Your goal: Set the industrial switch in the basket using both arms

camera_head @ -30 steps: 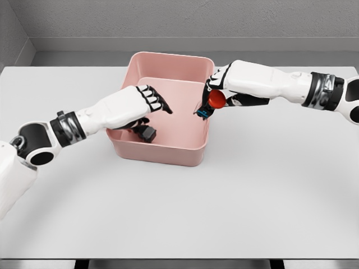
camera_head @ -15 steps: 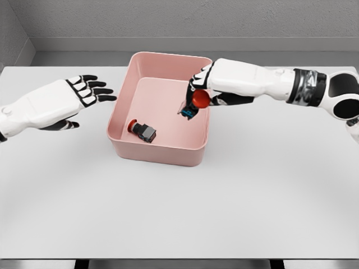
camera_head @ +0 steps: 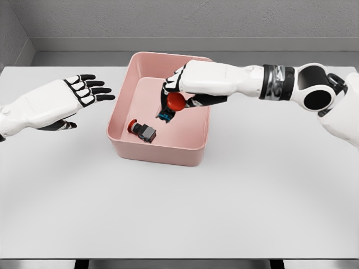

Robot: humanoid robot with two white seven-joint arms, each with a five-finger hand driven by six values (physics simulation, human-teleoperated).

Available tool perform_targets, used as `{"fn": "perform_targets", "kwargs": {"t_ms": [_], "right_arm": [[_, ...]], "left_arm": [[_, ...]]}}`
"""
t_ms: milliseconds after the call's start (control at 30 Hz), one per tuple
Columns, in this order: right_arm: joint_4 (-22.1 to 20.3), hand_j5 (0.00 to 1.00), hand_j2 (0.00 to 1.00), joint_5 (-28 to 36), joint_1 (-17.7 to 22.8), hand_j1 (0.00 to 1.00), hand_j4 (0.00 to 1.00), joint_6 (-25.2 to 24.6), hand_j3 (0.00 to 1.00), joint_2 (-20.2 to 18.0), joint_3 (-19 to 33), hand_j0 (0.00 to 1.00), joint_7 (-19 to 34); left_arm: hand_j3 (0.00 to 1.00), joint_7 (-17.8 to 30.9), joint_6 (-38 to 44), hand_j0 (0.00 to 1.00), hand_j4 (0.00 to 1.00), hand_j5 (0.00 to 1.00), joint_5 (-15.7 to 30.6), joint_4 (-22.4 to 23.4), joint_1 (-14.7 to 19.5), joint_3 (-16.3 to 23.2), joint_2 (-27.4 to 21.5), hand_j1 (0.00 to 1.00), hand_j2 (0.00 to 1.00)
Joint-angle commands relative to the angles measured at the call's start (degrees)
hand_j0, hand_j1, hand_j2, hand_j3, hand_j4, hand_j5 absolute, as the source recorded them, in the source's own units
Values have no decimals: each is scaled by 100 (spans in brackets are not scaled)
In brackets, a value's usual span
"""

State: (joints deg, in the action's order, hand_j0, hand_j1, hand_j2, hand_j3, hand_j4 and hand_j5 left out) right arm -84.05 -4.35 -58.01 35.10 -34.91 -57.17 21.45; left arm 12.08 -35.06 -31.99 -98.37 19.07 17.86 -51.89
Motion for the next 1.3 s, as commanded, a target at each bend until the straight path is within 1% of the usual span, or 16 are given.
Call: {"fn": "perform_targets", "kwargs": {"t_ms": [0,167,433,467,500,533,567,600,633,800,900,967,1167,1267], "right_arm": [[204,37,37,30,0,37,37,-10,37,134,-93,37,17],[389,37,37,39,-35,37,37,-10,37,231,-101,37,26],[574,39,39,13,-114,39,39,-10,39,389,-128,39,26],[591,43,43,13,-158,43,43,-10,43,398,-181,43,26],[591,52,52,13,-158,52,52,-10,52,433,-181,52,26],[600,67,67,13,-158,67,67,-10,67,459,-181,67,17],[591,86,86,13,-158,86,86,-10,86,485,-189,86,-9],[591,96,96,13,-167,96,96,-10,96,494,-181,96,-18],[591,100,100,22,-193,100,100,-10,100,538,-181,100,-27],[600,100,100,22,-193,100,100,-10,100,547,-181,100,-36],[609,100,100,22,-246,100,100,-10,100,442,-163,100,8],[600,100,100,22,-246,100,100,-10,100,204,-101,100,17],[556,100,100,39,-237,100,100,-10,100,-305,-14,100,-1],[556,100,100,39,-132,100,100,-10,100,-604,109,100,-1]], "left_arm": [[100,-4,6,100,100,100,26,2,0,7,-6,100,100],[100,-4,6,100,100,100,17,19,0,16,-6,100,100],[100,-4,6,100,100,100,8,19,9,16,3,100,100],[100,-4,6,100,100,100,8,19,9,16,3,100,100],[100,-4,6,100,100,100,8,19,9,16,3,100,100],[100,-4,6,100,100,100,8,19,18,16,3,100,100],[100,-4,6,100,100,100,8,19,18,16,12,100,100],[100,-4,6,100,100,100,-1,19,18,16,21,100,100],[100,-4,6,100,100,100,-1,19,18,16,30,100,100],[100,-4,6,100,100,100,-1,19,26,16,56,100,100],[100,-4,6,100,100,100,-1,19,26,16,65,100,100],[100,-4,6,100,100,100,-1,19,26,16,65,100,100],[100,-21,6,100,100,100,26,19,26,7,56,100,100],[100,-21,6,100,100,100,17,19,35,7,65,100,100]]}}
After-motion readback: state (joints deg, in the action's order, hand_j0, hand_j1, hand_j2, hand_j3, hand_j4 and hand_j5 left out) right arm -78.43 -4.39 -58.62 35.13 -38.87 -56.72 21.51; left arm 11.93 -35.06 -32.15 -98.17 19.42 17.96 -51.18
